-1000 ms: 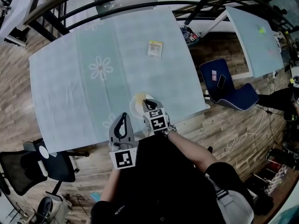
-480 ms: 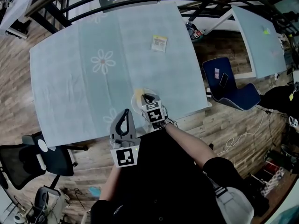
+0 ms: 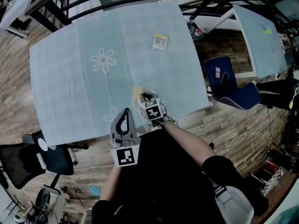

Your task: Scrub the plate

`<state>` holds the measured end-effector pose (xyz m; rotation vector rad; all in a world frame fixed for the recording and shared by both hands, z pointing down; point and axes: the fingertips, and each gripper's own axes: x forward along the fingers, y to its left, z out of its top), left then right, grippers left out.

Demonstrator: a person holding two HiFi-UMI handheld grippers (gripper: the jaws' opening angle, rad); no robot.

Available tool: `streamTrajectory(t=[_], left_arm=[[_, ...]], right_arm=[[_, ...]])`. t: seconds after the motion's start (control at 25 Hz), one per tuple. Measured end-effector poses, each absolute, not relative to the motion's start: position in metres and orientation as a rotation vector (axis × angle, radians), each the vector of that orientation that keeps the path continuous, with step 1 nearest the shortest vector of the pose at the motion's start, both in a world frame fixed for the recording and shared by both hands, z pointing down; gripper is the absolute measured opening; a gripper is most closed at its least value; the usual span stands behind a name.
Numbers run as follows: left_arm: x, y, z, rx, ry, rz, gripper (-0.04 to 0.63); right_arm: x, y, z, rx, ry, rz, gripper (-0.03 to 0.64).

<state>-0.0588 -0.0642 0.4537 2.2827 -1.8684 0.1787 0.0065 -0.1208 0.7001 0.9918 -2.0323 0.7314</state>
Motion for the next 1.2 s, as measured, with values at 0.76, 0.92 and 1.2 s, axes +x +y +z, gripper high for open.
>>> streamTrajectory(t=[0.76, 0.92, 1.2], left_arm=[[-0.059, -0.068, 0.459, 2.275, -1.846, 0.176, 0.012], [-0.058, -0.068, 0.46, 2.28, -1.832, 0.181, 0.012], [-0.056, -0.07, 0.461, 2.302, -1.815, 0.176, 0.012]], right_arm=[[0.041, -0.135, 0.711, 1.098, -1.97, 0.785, 0.029], [0.045, -0.136, 0.711, 1.116, -1.957, 0.796, 0.029], [0.058, -0.138, 0.714, 1.161, -1.932, 0.807, 0.029]])
